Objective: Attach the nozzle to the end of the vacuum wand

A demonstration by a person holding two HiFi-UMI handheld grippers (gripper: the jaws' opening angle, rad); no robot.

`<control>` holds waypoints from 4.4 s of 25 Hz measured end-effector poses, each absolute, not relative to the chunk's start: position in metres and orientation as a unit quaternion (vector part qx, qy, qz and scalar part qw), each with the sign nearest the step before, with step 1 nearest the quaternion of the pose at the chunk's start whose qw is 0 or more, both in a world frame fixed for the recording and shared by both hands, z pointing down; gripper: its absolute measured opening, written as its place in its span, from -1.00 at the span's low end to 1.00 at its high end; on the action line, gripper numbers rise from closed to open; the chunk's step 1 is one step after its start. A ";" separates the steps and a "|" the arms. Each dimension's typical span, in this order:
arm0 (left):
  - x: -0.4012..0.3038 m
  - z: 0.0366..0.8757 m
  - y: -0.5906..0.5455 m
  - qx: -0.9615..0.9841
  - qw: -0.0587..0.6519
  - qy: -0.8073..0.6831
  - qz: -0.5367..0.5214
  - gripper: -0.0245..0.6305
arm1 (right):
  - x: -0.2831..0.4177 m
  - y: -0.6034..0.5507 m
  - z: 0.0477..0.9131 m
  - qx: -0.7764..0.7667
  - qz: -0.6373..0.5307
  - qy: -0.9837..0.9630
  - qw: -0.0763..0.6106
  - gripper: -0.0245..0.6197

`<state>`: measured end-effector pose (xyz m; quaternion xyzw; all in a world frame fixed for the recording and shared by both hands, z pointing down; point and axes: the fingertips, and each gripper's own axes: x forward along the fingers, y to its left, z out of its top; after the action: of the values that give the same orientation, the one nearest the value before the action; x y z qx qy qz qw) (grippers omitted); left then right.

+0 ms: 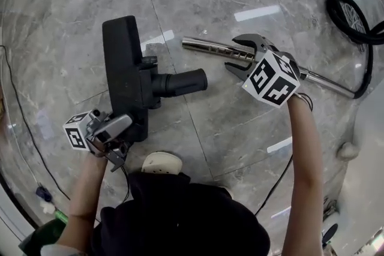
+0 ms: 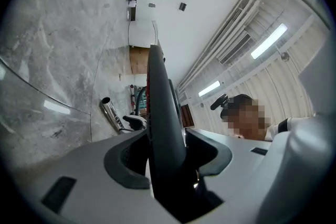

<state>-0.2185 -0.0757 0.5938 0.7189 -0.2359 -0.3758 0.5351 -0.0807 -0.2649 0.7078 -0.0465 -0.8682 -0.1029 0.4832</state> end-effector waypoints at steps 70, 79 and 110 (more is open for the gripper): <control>-0.194 0.583 -0.079 0.712 0.641 -0.164 -0.236 -0.28 | 0.012 -0.198 0.593 -0.006 -0.271 -0.828 0.491 -0.44; -0.178 0.611 -0.092 0.719 0.653 -0.180 -0.155 -0.27 | 0.010 -0.216 0.611 0.017 -0.274 -0.816 0.508 -0.44; -0.178 0.609 -0.098 0.743 0.651 -0.137 -0.079 -0.28 | 0.006 -0.200 0.619 -0.002 -0.278 -0.807 0.522 -0.45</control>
<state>-0.1785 -0.0984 0.6093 0.7429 -0.1367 -0.0788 0.6506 0.0059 -0.2002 0.6192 -0.0023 -0.8066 -0.2781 0.5216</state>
